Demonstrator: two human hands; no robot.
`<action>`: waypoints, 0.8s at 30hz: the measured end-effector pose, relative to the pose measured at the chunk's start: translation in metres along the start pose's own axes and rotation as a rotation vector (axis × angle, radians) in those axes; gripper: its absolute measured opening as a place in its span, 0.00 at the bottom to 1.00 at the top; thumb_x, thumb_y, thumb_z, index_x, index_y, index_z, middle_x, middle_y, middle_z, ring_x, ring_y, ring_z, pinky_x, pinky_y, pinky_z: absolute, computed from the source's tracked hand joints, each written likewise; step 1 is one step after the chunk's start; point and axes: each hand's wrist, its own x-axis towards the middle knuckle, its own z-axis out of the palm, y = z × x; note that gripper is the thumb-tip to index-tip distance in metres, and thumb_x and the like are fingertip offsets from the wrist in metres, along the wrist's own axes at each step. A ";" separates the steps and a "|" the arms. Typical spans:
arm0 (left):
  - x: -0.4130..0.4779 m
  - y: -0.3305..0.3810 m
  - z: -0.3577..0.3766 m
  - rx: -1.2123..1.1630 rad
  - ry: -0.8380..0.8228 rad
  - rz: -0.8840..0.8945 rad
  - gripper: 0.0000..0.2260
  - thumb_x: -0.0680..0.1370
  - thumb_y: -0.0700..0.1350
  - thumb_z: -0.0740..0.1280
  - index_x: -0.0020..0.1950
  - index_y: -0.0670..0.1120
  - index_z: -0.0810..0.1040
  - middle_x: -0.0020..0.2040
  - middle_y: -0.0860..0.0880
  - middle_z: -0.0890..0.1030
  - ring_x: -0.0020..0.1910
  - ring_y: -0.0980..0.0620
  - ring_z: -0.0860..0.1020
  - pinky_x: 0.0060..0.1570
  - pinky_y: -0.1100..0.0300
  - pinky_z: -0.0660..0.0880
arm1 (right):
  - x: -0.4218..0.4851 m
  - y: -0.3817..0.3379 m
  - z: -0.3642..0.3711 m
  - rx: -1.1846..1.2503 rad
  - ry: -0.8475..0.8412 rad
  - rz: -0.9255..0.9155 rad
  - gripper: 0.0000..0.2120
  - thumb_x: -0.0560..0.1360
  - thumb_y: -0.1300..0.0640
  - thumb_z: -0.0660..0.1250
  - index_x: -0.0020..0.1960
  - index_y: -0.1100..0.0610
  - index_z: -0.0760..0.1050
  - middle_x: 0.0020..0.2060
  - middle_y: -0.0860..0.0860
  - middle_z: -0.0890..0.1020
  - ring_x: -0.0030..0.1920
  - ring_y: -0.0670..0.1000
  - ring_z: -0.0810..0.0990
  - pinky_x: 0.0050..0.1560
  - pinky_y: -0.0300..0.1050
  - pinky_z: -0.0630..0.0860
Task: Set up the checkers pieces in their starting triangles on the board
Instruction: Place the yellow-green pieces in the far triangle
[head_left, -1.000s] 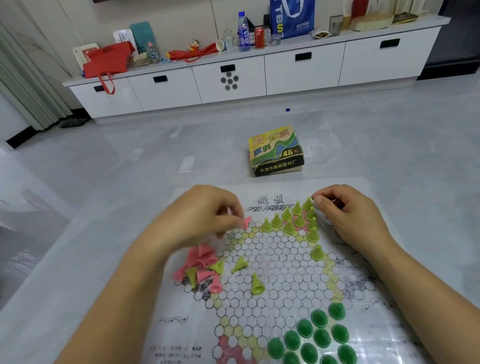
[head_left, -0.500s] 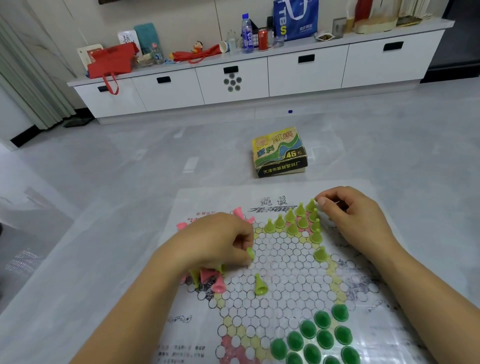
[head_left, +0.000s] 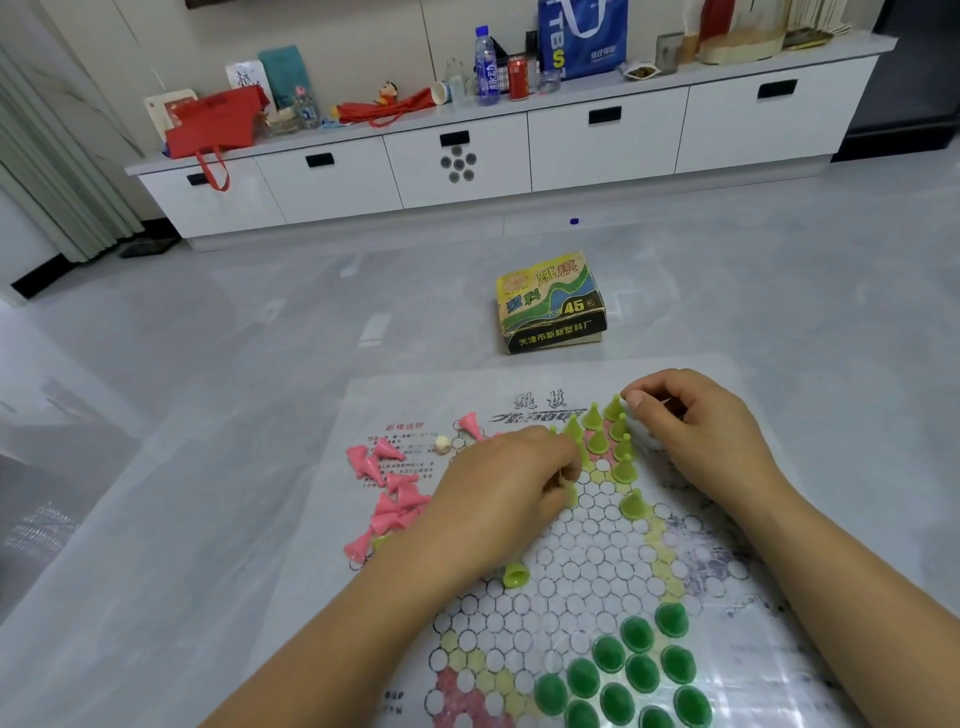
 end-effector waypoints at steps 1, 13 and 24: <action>0.000 0.000 0.002 -0.023 0.013 -0.018 0.08 0.75 0.46 0.64 0.54 0.49 0.72 0.49 0.52 0.78 0.46 0.52 0.75 0.47 0.56 0.74 | 0.000 0.000 0.000 0.001 -0.001 0.000 0.05 0.75 0.55 0.63 0.44 0.52 0.77 0.43 0.47 0.79 0.42 0.47 0.75 0.41 0.41 0.70; -0.001 0.003 0.014 -0.019 0.073 -0.070 0.08 0.76 0.51 0.64 0.50 0.50 0.80 0.50 0.53 0.83 0.50 0.54 0.78 0.50 0.58 0.74 | 0.001 0.001 0.001 -0.008 0.002 0.000 0.05 0.75 0.54 0.63 0.44 0.50 0.77 0.42 0.46 0.79 0.40 0.45 0.75 0.40 0.40 0.70; -0.001 -0.002 0.012 0.083 0.072 -0.047 0.09 0.77 0.49 0.62 0.51 0.48 0.79 0.46 0.48 0.83 0.47 0.50 0.79 0.47 0.57 0.75 | 0.001 0.003 0.001 -0.004 -0.002 0.007 0.05 0.75 0.54 0.63 0.44 0.51 0.77 0.43 0.46 0.79 0.40 0.45 0.75 0.43 0.43 0.71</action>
